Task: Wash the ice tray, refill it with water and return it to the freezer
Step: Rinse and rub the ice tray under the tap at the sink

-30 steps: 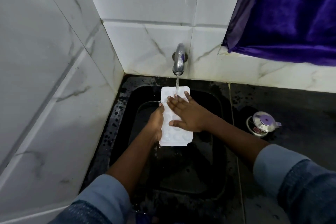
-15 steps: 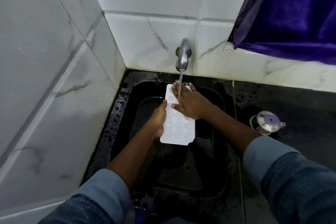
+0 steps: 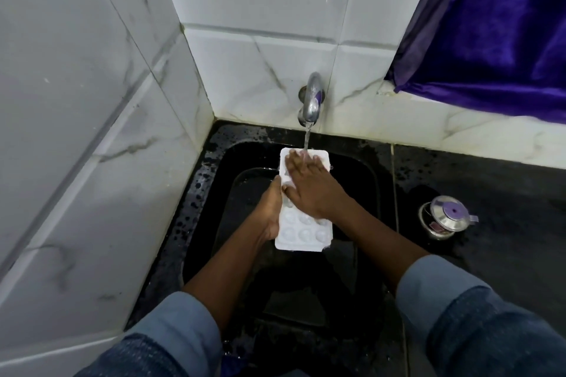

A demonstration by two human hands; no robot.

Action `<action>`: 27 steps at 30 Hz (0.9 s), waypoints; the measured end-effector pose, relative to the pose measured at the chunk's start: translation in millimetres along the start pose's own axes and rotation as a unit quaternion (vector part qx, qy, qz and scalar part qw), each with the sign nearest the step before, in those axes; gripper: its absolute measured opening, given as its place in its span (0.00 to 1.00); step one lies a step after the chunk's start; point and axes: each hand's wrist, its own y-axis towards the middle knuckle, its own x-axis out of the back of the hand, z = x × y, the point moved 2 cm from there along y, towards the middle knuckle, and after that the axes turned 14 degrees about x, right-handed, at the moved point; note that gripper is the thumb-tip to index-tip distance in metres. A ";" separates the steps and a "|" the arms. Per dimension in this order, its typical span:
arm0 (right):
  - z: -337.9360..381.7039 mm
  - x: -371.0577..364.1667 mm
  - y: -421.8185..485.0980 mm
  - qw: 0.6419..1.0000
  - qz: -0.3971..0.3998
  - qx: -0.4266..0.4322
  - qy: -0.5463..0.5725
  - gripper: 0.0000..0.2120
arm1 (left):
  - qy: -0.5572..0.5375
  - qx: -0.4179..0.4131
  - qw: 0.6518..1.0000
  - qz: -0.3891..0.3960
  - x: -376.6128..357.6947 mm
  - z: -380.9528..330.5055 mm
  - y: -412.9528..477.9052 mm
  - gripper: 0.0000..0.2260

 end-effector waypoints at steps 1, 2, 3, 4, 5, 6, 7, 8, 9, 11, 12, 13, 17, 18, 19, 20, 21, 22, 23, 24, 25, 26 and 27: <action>8.7 -3.1 -7.1 1.000 0.002 0.022 0.008 0.39 | -0.001 -0.011 1.000 -0.008 1.0 -1.4 0.7 0.29; 17.7 -6.4 -15.4 0.999 0.007 0.047 0.011 0.40 | -0.001 -0.022 1.000 -0.015 2.0 -2.8 1.7 0.27; 23.3 -8.2 -22.8 0.998 0.017 0.062 0.006 0.41 | 0.002 -0.032 0.999 -0.029 3.6 -4.2 1.9 0.27; 22.9 -8.9 -25.0 0.997 0.022 0.067 -0.005 0.41 | 0.000 -0.030 0.999 -0.022 4.0 -4.1 3.0 0.27; 18.3 -6.7 -22.0 0.998 0.015 0.065 -0.011 0.41 | -0.007 -0.026 1.000 -0.015 3.7 -4.3 3.2 0.27; 11.3 -3.1 -15.7 0.998 0.006 0.054 -0.016 0.41 | -0.011 -0.027 1.000 -0.003 3.2 -5.2 4.2 0.27; 3.5 0.8 -9.1 0.999 0.000 0.034 -0.017 0.39 | -0.010 -0.028 1.000 0.005 5.1 -4.9 9.9 0.29; -3.8 4.4 -3.0 1.000 -0.002 0.013 -0.018 0.37 | -0.008 -0.025 1.000 0.005 5.7 -5.1 11.9 0.30; -8.1 6.4 0.8 1.000 -0.004 -0.003 -0.014 0.36 | -0.003 -0.017 1.000 -0.005 4.4 -5.4 12.0 0.31; -0.1 5.2 -3.7 1.000 -0.013 -0.003 -0.003 0.36 | 0.007 -0.015 0.999 -0.032 1.3 -7.3 10.1 0.30; 9.8 1.8 -12.1 1.000 -0.017 0.011 0.007 0.36 | 0.003 -0.022 0.999 -0.048 -1.5 -9.7 5.5 0.29; 21.9 -2.9 -23.4 0.999 -0.020 0.030 0.016 0.37 | -0.008 -0.030 0.998 -0.055 -2.1 -11.8 3.5 0.29; 47.8 -18.3 -62.6 0.999 -0.014 0.046 -0.004 0.35 | -0.061 -0.040 0.996 -0.043 -3.3 -10.9 -2.1 0.31; 48.4 -19.1 -67.6 0.999 -0.011 0.031 -0.014 0.34 | -0.063 -0.042 0.996 -0.041 -3.8 -8.8 -1.2 0.31; 46.9 -19.8 -71.1 1.000 -0.016 0.010 -0.017 0.34 | -0.065 -0.049 0.996 -0.046 -5.5 -6.7 -3.2 0.31; 45.0 -20.5 -74.4 0.999 -0.035 -0.015 -0.010 0.34 | -0.058 -0.057 0.995 -0.058 -5.4 -4.6 -4.2 0.30; 41.8 -22.4 -77.2 0.997 -0.066 -0.043 0.013 0.34 | -0.047 -0.063 0.994 -0.070 -5.8 -2.4 -6.0 0.29; 38.9 -23.7 -79.9 0.989 -0.108 -0.078 0.058 0.34 | -0.037 -0.070 0.994 -0.078 -6.9 -1.4 -6.0 0.27; 36.9 -25.0 -82.1 0.972 -0.155 -0.123 0.130 0.35 | -0.026 -0.078 0.993 -0.087 -6.8 -0.1 -5.4 0.25; 34.5 -27.0 -84.0 0.937 -0.195 -0.171 0.233 0.36 | -0.014 -0.090 0.992 -0.087 -6.9 1.3 -3.7 0.21; 33.4 -27.9 -85.2 0.877 -0.232 -0.215 0.361 0.34 | -0.003 -0.106 0.991 -0.085 -8.2 2.7 -3.7 0.18; 34.6 -28.2 -84.5 0.791 -0.268 -0.248 0.490 0.30 | 0.003 -0.123 0.989 -0.084 -9.3 3.5 -3.3 0.16; 36.6 -29.2 -83.2 0.698 -0.287 -0.270 0.598 0.23 | 0.012 -0.139 0.986 -0.094 -9.2 4.8 -2.2 0.16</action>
